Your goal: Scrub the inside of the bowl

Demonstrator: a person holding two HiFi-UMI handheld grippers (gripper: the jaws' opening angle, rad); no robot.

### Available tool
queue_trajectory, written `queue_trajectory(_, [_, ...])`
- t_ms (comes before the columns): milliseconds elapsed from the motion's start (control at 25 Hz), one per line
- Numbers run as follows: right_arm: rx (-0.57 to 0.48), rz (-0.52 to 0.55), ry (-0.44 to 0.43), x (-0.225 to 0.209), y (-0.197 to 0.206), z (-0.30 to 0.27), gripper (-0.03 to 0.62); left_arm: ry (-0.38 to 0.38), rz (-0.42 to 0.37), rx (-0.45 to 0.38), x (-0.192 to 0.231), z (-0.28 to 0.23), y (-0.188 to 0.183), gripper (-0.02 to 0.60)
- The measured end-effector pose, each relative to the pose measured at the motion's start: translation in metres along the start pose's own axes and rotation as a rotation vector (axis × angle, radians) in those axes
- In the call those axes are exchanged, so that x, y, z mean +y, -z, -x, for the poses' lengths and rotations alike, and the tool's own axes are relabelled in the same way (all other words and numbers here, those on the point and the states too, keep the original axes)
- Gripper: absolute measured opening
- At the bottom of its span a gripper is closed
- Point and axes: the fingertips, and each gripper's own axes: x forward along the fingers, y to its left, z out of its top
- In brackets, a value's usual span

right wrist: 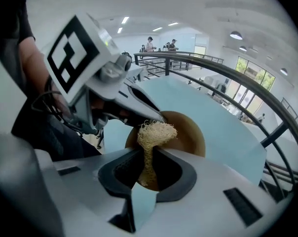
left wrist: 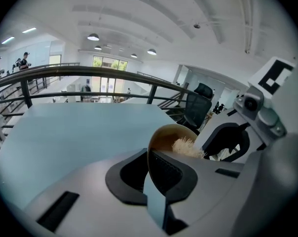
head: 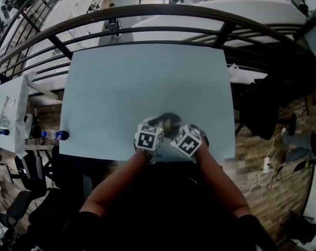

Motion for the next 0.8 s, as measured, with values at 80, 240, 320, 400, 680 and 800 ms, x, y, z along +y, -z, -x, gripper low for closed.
queue_trajectory(80, [-0.025,-0.032,-0.013,-0.002,-0.003,0.01,0.063,0.001,0.01,0.011,0.005,-0.002,0.005,0.005])
queue_trajectory(240, [-0.106,-0.105,0.002,-0.013,-0.012,0.041,0.064,0.082,0.078,-0.009,0.007,-0.005,0.002,0.005])
queue_trajectory(320, [-0.147,-0.135,0.014,-0.021,-0.017,0.059,0.064,0.15,0.13,-0.025,0.006,-0.007,-0.003,0.005])
queue_trajectory(400, [-0.176,-0.148,0.031,-0.029,-0.02,0.074,0.064,0.222,0.18,-0.039,0.005,-0.008,-0.006,0.005])
queue_trajectory(680, [-0.253,-0.178,0.061,-0.043,-0.027,0.105,0.064,0.465,0.369,-0.1,0.005,-0.002,-0.008,0.005])
queue_trajectory(800, [-0.277,-0.19,0.007,-0.035,-0.03,0.107,0.064,0.576,0.435,-0.137,-0.003,0.007,-0.015,0.005])
